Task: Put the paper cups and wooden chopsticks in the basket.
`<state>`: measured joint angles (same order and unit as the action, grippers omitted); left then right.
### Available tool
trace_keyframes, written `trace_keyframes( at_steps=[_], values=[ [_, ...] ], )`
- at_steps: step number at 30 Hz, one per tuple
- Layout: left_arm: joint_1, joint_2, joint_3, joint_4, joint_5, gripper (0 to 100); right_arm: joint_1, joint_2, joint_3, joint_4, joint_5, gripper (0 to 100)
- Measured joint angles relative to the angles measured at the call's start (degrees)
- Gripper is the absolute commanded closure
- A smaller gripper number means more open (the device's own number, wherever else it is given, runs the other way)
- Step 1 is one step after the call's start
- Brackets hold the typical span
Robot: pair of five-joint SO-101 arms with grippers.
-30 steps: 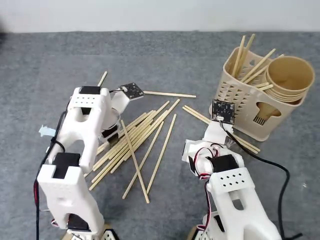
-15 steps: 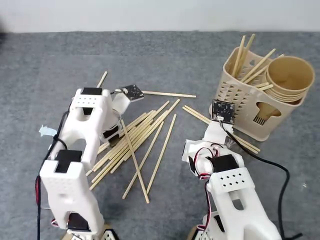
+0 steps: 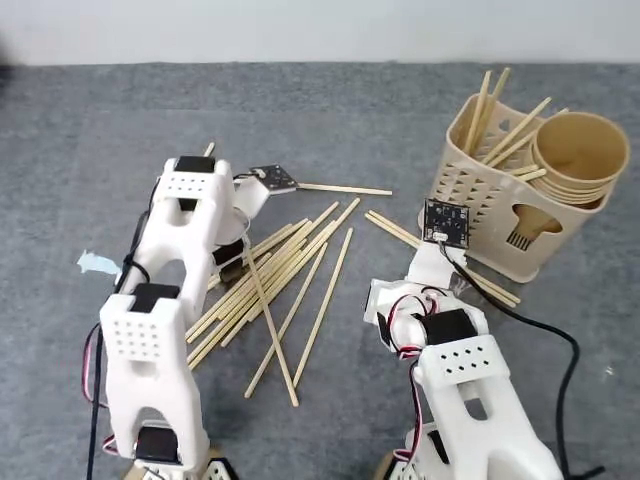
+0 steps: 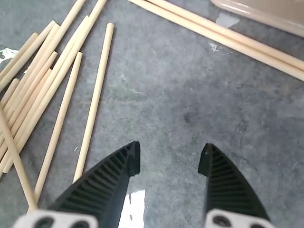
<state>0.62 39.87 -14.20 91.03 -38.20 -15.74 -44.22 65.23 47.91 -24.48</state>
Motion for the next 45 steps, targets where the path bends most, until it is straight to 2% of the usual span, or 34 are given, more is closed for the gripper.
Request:
trace_keyframes(
  at_steps=[8,12,19,25,35,45],
  values=[
    [-5.5,1.7,-16.8,7.2,4.9,99,0.0,0.0,0.0,0.0,0.0,78.0],
    [-7.2,1.7,-22.9,7.9,7.2,99,0.0,0.0,0.0,0.0,0.0,78.0],
    [-7.6,1.7,-24.1,8.1,8.4,98,0.0,0.0,0.0,0.0,0.0,78.0],
    [-7.6,1.7,-24.1,8.1,7.5,83,0.0,0.0,0.0,0.0,0.0,78.0],
    [-6.6,9.1,-25.3,7.8,5.2,82,0.0,0.0,1.5,-0.2,0.0,77.9],
    [-6.6,20.6,-39.0,8.5,4.9,82,0.0,0.0,1.5,-0.2,0.0,77.9]
  ],
)
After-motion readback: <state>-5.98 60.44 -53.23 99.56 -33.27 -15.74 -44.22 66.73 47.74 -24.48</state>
